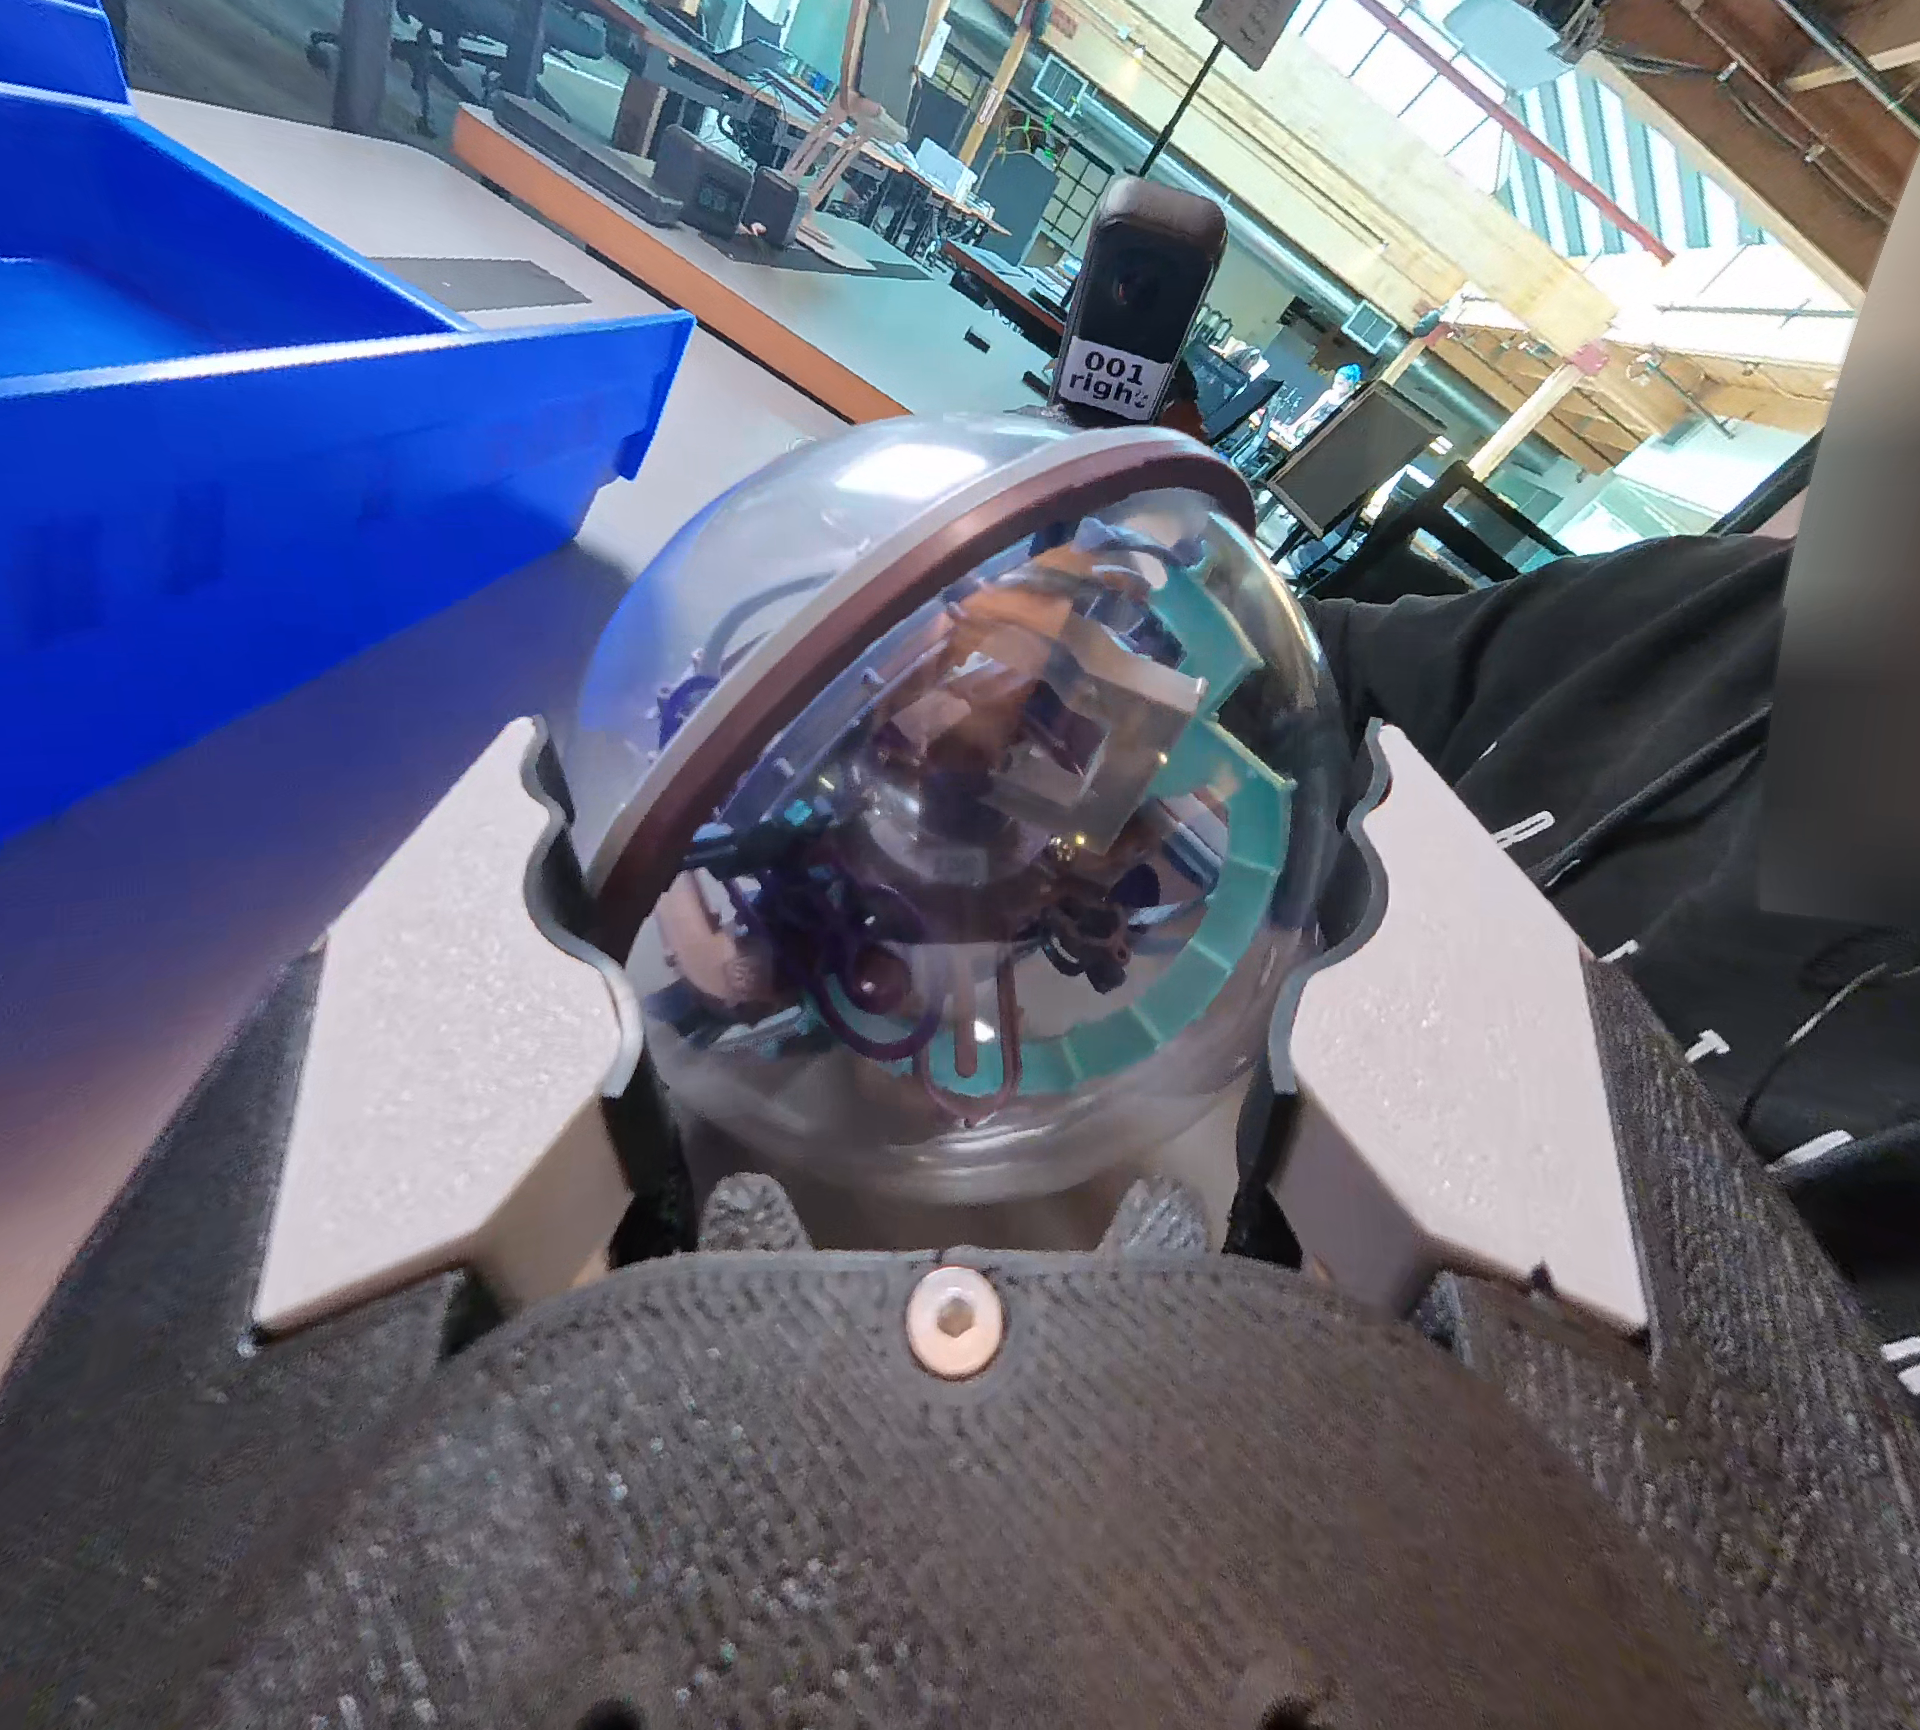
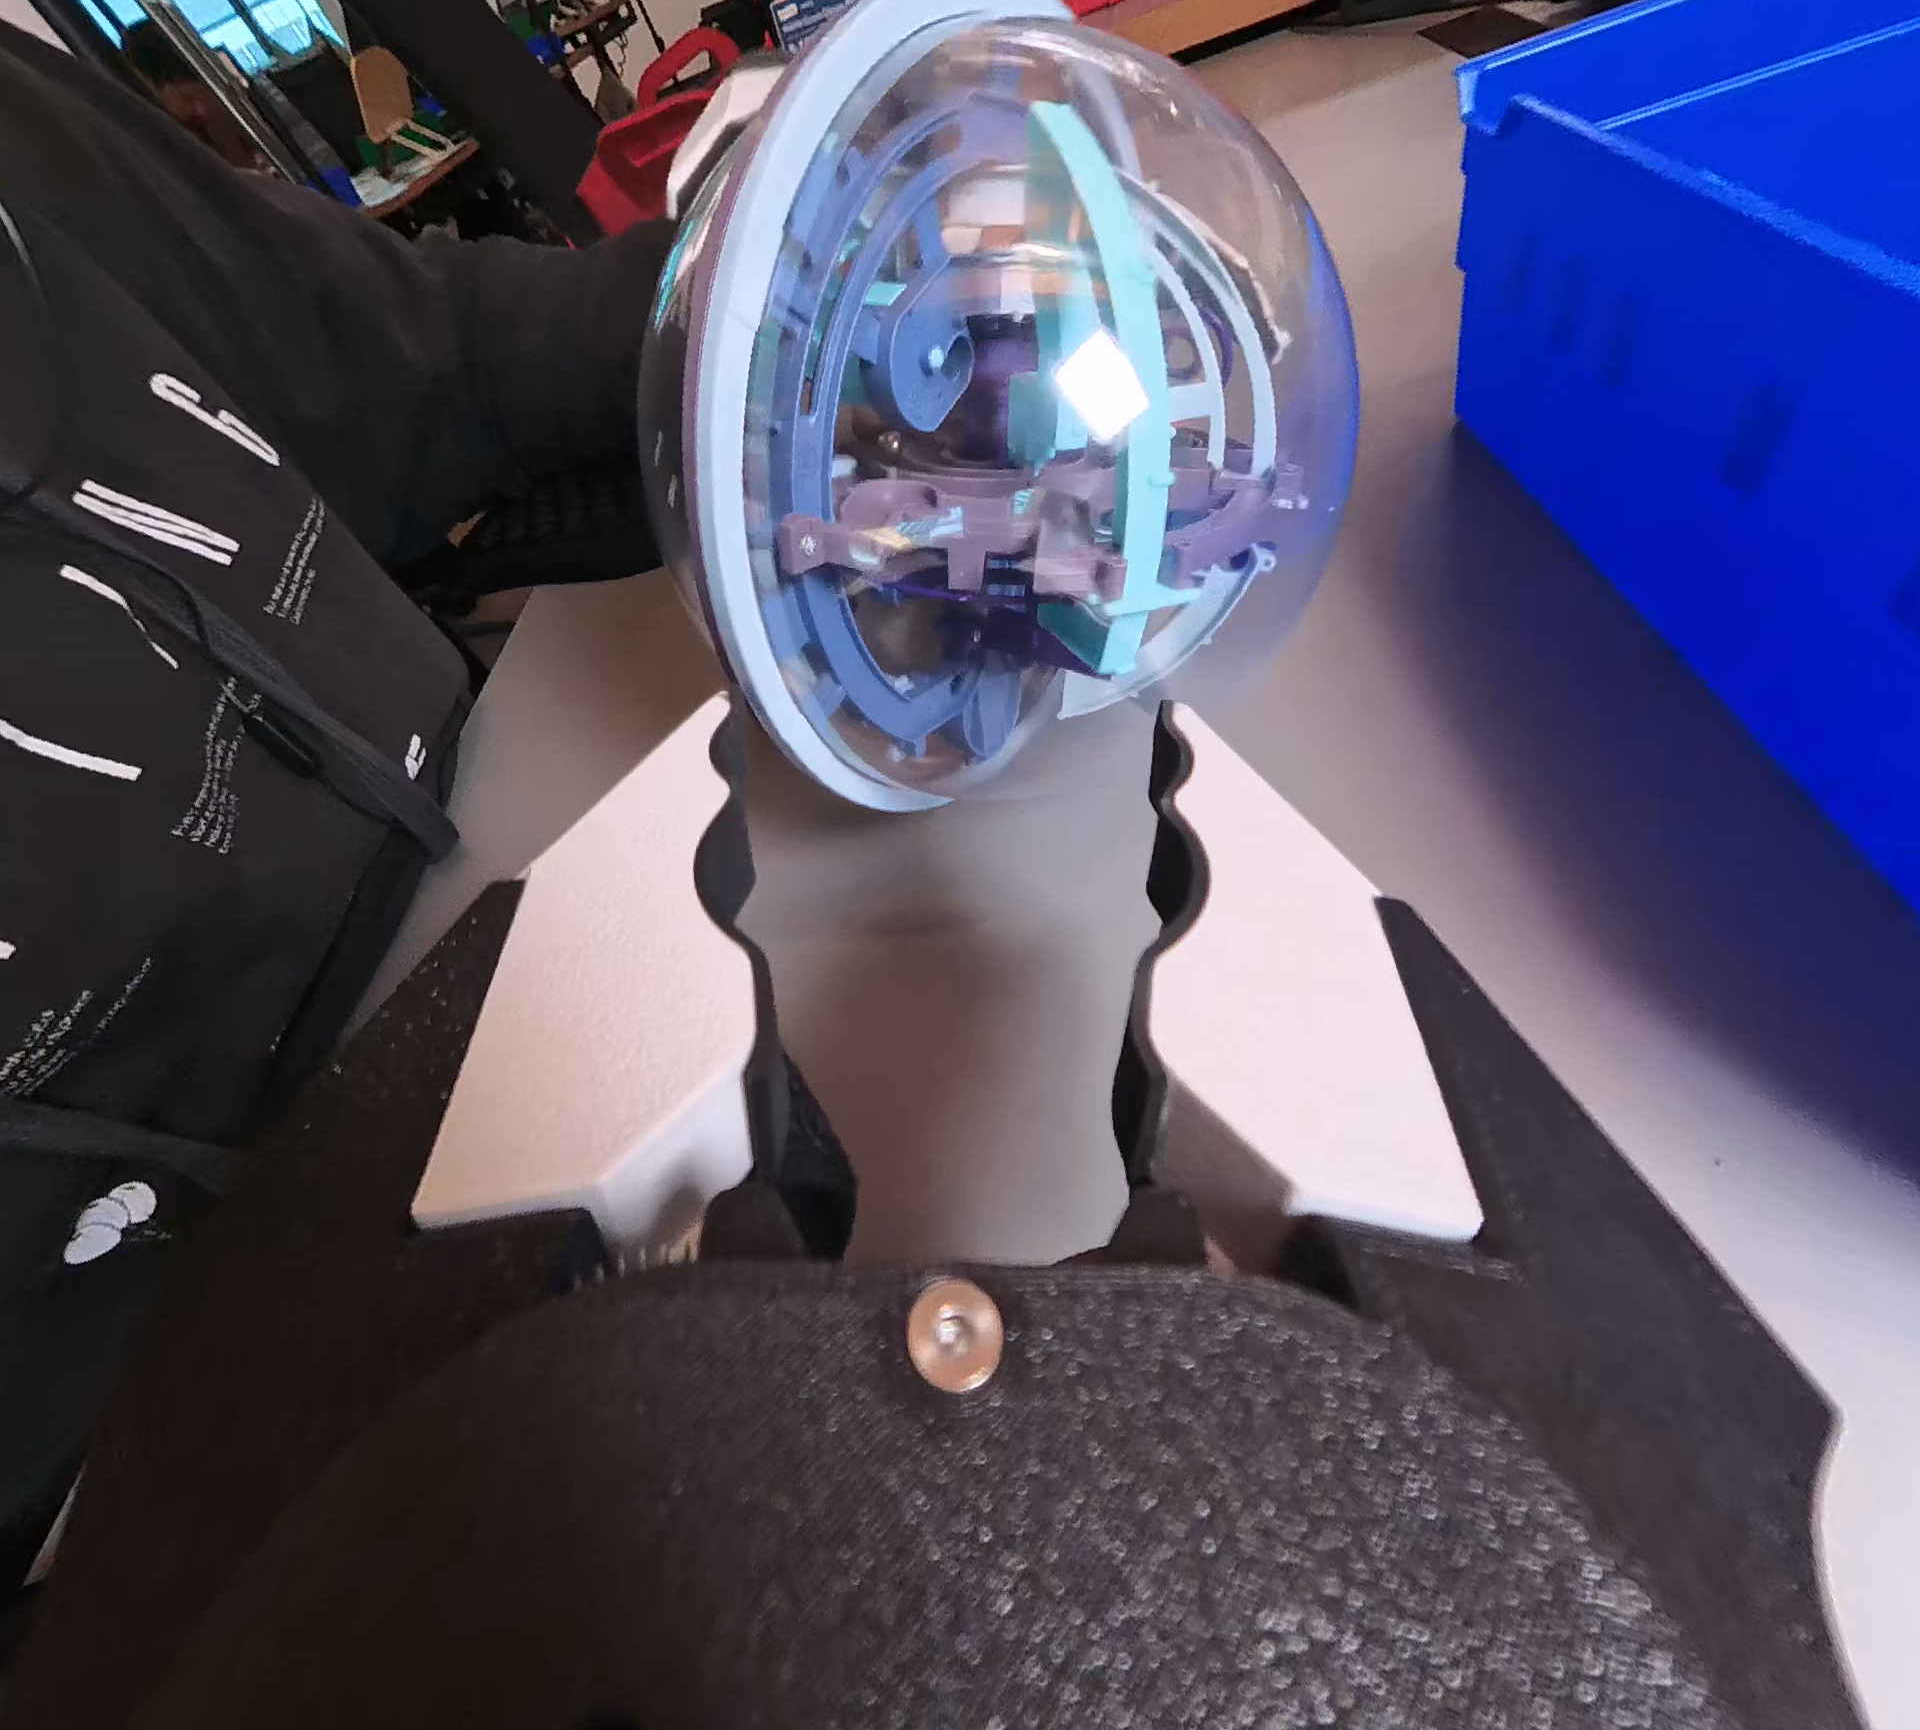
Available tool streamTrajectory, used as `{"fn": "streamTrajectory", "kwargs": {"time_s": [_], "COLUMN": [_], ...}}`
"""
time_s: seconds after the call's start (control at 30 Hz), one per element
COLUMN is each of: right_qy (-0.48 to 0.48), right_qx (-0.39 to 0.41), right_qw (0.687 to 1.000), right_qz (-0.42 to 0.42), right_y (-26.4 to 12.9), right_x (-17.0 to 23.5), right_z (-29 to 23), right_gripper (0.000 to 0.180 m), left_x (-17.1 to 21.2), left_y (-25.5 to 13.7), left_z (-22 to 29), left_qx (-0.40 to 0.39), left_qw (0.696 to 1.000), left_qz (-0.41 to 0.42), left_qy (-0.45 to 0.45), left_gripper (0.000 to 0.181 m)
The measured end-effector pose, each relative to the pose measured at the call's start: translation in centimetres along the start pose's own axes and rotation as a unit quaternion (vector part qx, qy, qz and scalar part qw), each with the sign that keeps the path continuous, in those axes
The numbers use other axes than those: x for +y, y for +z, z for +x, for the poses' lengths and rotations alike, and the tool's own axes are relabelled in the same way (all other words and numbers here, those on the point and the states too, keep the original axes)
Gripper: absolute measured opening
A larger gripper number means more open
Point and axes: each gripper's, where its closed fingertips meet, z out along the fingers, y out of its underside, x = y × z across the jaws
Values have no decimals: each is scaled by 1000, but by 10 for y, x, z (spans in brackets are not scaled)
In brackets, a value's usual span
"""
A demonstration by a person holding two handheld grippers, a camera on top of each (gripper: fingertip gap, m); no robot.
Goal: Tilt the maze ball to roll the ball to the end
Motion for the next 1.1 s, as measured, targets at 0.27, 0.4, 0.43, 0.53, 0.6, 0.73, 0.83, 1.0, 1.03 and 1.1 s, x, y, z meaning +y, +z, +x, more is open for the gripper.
{"fn": "streamTrajectory", "kwargs": {"time_s": [0.27, 0.4, 0.43, 0.53, 0.6, 0.73, 0.83, 1.0, 1.03, 1.1], "right_qy": [-38, -51, -48, -35, -25, 10, 5, -26, -36, -59], "right_qx": [-38, -36, -35, -30, -22, -15, -14, -7, 2, 12], "right_qw": [997, 997, 997, 999, 999, 1000, 1000, 1000, 999, 998], "right_qz": [-53, -49, -45, -26, -14, 11, 11, 10, 9, 14], "right_y": [10, 10, 9, 7, 4, 3, 7, 13, 14, 14], "right_x": [23, 22, 21, 16, 13, 3, 4, 1, 1, -1], "right_z": [-20, -21, -20, -13, -3, 15, 16, 9, 7, 0], "right_gripper": [60, 60, 61, 66, 73, 81, 85, 83, 79, 74], "left_x": [-9, -10, -10, -11, -11, -5, -4, 31, 32, 31], "left_y": [-8, -8, -9, -13, -17, -31, -47, -26, -23, -23], "left_z": [-19, -17, -16, -16, -16, -3, 16, 19, 17, 12], "left_qx": [17, 29, 30, 22, 10, -20, -52, -115, -123, -121], "left_qw": [988, 989, 991, 994, 996, 997, 995, 984, 984, 985], "left_qz": [33, 34, 33, 27, 14, -55, -86, -133, -130, -119], "left_qy": [-148, -138, -130, -108, -91, -54, -27, 3, 10, 13], "left_gripper": [131, 130, 129, 128, 128, 138, 139, 150, 152, 151]}}
